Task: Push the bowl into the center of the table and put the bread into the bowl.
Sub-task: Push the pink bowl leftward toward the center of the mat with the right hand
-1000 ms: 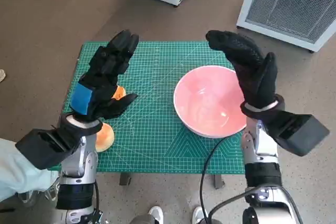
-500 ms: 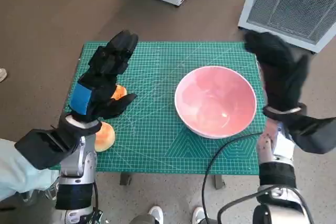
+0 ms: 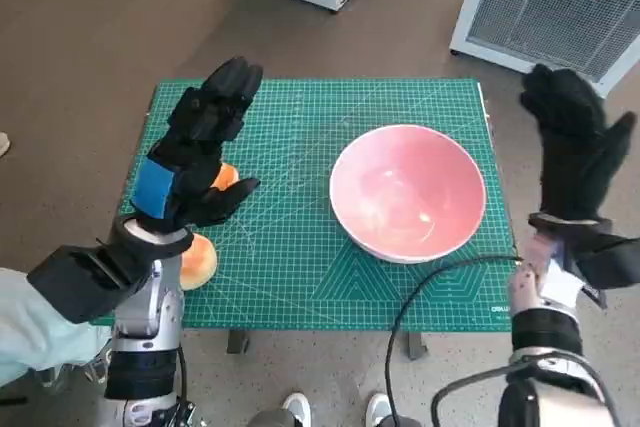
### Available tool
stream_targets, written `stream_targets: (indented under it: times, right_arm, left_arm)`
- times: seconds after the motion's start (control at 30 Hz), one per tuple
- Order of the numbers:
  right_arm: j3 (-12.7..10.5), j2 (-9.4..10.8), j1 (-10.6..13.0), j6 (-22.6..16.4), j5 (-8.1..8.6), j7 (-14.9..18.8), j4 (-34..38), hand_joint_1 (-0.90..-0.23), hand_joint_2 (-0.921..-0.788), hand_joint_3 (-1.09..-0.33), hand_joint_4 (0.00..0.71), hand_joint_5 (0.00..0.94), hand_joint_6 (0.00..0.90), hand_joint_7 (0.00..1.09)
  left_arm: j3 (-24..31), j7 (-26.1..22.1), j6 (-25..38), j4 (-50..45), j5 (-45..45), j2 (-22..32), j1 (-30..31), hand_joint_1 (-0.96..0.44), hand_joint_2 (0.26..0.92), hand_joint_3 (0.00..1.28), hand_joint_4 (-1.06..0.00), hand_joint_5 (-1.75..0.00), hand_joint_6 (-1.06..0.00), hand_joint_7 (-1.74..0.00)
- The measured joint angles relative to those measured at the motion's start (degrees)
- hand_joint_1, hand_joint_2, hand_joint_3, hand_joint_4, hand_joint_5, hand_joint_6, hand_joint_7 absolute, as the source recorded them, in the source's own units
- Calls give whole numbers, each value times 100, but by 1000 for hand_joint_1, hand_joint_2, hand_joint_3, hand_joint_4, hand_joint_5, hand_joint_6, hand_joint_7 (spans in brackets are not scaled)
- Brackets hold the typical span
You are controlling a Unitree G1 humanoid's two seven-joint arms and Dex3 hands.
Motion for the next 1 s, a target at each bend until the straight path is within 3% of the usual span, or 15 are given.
stream_targets:
  times: [0.13, 0.43, 0.67, 1.0]
  right_arm:
    - [-73, -10, -26, 72, -24, -128, 304, -621, -921, -822, 215, 0, 52, 510]
    - [-145, 38, -90, 741, -85, -488, 858, -627, -921, -835, 196, 0, 60, 516]
    - [-140, 187, -139, 1287, -163, -783, 1026, -629, -921, -837, 184, 0, 59, 510]
    - [-202, 517, -194, 2006, -165, -838, 1147, -582, -921, -867, 183, 2, 73, 502]
  left_arm:
    - [2, 0, 0, 0, -3, 0, 0, -642, 921, 239, -191, 0, -140, -296]
    - [13, 0, 0, 7, -6, 0, 0, -644, 921, 238, -191, 0, -141, -296]
    - [22, 0, 4, 6, -11, 0, 9, -645, 921, 237, -192, -1, -143, -295]
    - [83, -12, 68, -24, -67, 44, 104, -636, 921, 232, -193, -1, -146, -291]
